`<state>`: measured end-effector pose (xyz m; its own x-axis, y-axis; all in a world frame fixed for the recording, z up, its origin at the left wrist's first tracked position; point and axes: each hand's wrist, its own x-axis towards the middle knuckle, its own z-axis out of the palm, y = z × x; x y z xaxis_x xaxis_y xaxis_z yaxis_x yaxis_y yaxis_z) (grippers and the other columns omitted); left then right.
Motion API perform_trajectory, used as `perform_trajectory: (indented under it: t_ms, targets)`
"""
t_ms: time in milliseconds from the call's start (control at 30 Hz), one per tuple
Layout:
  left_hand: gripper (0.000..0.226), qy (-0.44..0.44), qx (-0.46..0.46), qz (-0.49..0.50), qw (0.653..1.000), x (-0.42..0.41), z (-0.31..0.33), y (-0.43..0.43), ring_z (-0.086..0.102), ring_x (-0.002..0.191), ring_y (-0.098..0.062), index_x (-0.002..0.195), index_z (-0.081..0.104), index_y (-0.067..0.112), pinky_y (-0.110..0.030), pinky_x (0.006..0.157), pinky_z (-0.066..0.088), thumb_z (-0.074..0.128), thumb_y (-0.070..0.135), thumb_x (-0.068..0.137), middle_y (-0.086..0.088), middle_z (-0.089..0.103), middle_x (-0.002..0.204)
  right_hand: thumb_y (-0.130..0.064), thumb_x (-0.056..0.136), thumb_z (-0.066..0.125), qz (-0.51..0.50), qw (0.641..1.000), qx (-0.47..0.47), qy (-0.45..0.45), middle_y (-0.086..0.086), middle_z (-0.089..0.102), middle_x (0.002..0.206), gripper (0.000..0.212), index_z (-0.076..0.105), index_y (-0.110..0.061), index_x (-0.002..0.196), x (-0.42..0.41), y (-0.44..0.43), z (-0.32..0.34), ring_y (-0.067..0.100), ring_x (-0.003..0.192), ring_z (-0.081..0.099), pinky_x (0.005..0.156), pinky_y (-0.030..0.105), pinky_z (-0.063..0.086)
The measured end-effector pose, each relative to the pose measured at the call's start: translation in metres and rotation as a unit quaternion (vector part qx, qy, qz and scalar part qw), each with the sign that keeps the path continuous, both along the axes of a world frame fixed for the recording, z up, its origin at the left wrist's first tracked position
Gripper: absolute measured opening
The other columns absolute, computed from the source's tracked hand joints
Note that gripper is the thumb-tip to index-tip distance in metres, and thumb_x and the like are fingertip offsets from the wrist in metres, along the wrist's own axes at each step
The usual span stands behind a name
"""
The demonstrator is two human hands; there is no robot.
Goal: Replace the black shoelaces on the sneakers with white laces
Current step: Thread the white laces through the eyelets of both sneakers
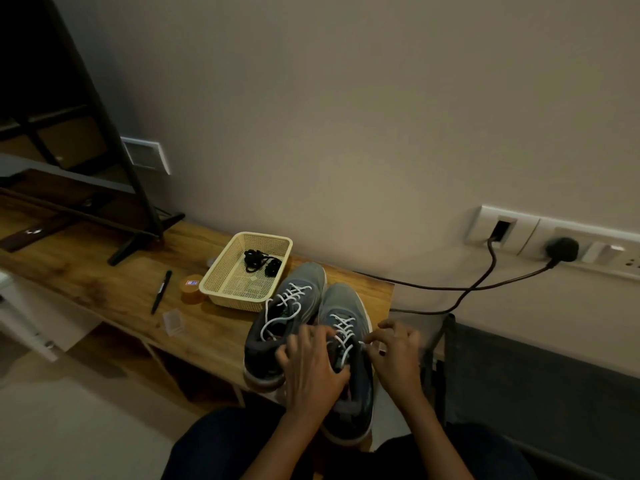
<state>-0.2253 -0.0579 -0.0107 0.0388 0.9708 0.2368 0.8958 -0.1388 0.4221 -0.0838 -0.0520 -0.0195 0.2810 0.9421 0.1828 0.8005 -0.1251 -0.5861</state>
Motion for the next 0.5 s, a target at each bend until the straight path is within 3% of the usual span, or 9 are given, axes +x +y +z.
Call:
perform_trajectory:
  t_ms: [100,300,400,500]
  targets:
    - [0.048,0.001,-0.016,0.004,1.0,-0.004,-0.002,-0.004,0.039,0.119,-0.017,0.115,0.044,0.034,-0.038,0.098,0.024,0.068,0.045,0.075,0.007,0.042,0.122,-0.014,0.086,0.063,-0.063,0.997,0.011,0.035,0.003,0.052,0.11,0.011,0.071,-0.015,0.093,-0.001,-0.002,-0.002,0.021,0.11,0.036,0.075,0.022,0.029]
    - [0.045,-0.011,-0.03,0.01,0.999,-0.003,0.001,-0.007,0.036,0.122,-0.014,0.117,0.04,0.034,-0.035,0.1,0.023,0.066,0.038,0.08,0.009,0.039,0.125,-0.01,0.09,0.053,-0.184,0.976,-0.072,0.092,0.012,0.047,0.123,0.017,0.066,-0.009,0.1,0.007,-0.008,-0.004,0.03,0.124,0.027,0.081,0.036,0.039]
    - [0.036,-0.038,-0.013,0.012,0.999,-0.002,0.001,-0.007,0.045,0.112,-0.016,0.108,0.049,0.03,-0.036,0.094,0.029,0.067,0.036,0.078,0.006,0.048,0.114,-0.011,0.086,0.06,-0.127,0.991,-0.019,0.032,0.01,0.051,0.123,0.02,0.067,-0.015,0.105,0.003,-0.009,-0.001,0.031,0.118,0.033,0.08,0.027,0.029]
    - [0.03,-0.065,0.024,0.009,0.998,0.0,-0.007,-0.004,0.055,0.086,-0.017,0.087,0.053,0.026,-0.035,0.076,0.04,0.076,0.032,0.069,0.006,0.055,0.09,-0.007,0.068,0.079,-0.013,0.997,0.049,-0.051,0.01,0.062,0.113,0.02,0.075,-0.019,0.083,-0.004,-0.004,0.004,0.036,0.106,0.047,0.08,0.029,0.029]
